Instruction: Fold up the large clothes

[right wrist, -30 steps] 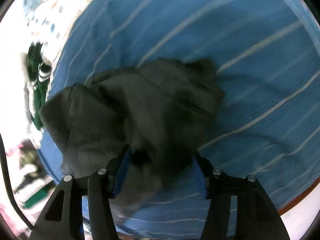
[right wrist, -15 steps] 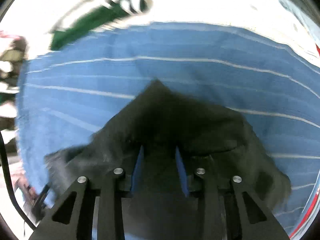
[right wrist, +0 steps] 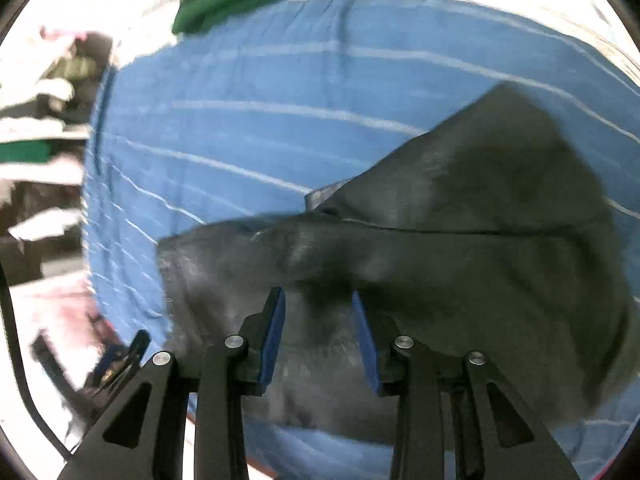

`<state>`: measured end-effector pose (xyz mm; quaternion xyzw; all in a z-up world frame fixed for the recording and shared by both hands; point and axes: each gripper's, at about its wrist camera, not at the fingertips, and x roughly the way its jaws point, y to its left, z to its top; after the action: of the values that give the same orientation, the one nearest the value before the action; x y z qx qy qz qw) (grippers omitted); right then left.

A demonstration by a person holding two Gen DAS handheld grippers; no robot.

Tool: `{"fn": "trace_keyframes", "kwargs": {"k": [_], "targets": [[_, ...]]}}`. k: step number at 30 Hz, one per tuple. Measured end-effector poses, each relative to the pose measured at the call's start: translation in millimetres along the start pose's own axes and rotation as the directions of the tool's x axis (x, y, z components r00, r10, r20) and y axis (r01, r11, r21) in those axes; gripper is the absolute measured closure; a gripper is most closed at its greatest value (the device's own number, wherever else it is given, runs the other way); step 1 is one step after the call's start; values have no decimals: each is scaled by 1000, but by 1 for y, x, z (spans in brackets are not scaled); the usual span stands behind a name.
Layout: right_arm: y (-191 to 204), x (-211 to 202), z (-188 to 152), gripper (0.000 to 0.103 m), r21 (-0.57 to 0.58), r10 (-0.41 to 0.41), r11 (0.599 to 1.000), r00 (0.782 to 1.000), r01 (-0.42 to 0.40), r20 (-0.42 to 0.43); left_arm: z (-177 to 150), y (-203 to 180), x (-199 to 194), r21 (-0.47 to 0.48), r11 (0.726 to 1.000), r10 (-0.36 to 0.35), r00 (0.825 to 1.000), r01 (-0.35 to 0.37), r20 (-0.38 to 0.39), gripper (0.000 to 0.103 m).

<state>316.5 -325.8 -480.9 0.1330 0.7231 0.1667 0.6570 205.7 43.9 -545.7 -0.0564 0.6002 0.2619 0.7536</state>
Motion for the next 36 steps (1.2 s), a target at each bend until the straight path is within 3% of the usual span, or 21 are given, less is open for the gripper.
{"fn": "trace_keyframes", "kwargs": {"k": [2, 6, 8, 10, 11, 13, 15, 17, 19, 20, 23, 27, 31, 33, 36], "targets": [[-2, 39, 16, 65, -1, -98, 995, 995, 98, -30, 0, -15, -4, 22, 1000, -4, 1000, 4, 4, 0], [-7, 37, 30, 66, 33, -40, 999, 998, 42, -46, 2, -43, -13, 80, 997, -25, 1000, 23, 17, 0], [-18, 18, 22, 66, 38, 41, 998, 999, -40, -13, 4, -63, -22, 124, 992, -43, 999, 39, 26, 0], [-38, -18, 1, 61, 69, 111, 991, 990, -116, 84, 5, -80, -30, 157, 986, -67, 997, 61, 37, 0], [-53, -39, -12, 53, 91, 104, 989, 982, -119, 157, 6, -92, -33, 177, 981, -84, 996, 76, 37, 0], [-87, -77, -49, 50, 131, 86, 982, 947, -132, 308, 5, -118, -37, 204, 971, -135, 991, 127, 25, 0], [-124, -105, -88, 33, 187, 63, 970, 908, -152, 413, 3, -148, -34, 240, 954, -187, 982, 182, -4, 0], [-160, -106, -121, 33, 287, 10, 948, 911, -141, 413, -1, -179, -18, 282, 941, -179, 983, 185, -47, 0], [-197, -100, -146, 33, 377, 45, 904, 921, -203, 387, -4, -197, -1, 299, 939, -156, 985, 172, -75, 0], [-218, -95, -160, 33, 442, 71, 860, 918, -255, 391, -5, -205, 13, 306, 938, -139, 986, 161, -94, 0], [-247, -69, -172, 33, 498, 130, 796, 901, -344, 414, -2, -200, 30, 252, 941, -202, 972, 227, -121, 0], [-257, -34, -159, 33, 461, 283, 713, 819, -528, 500, -3, -197, 28, 270, 932, -218, 968, 243, -121, 0], [-250, -13, -130, 34, 394, 364, 657, 729, -642, 580, -2, -202, 26, 287, 930, -202, 971, 230, -125, 0], [-251, -9, -113, 34, 379, 377, 645, 708, -663, 598, -2, -201, 26, 287, 927, -211, 969, 240, -129, 0], [-246, -5, -87, 34, 375, 375, 648, 706, -663, 601, 2, -203, 26, 292, 926, -213, 969, 240, -123, 0]]}}
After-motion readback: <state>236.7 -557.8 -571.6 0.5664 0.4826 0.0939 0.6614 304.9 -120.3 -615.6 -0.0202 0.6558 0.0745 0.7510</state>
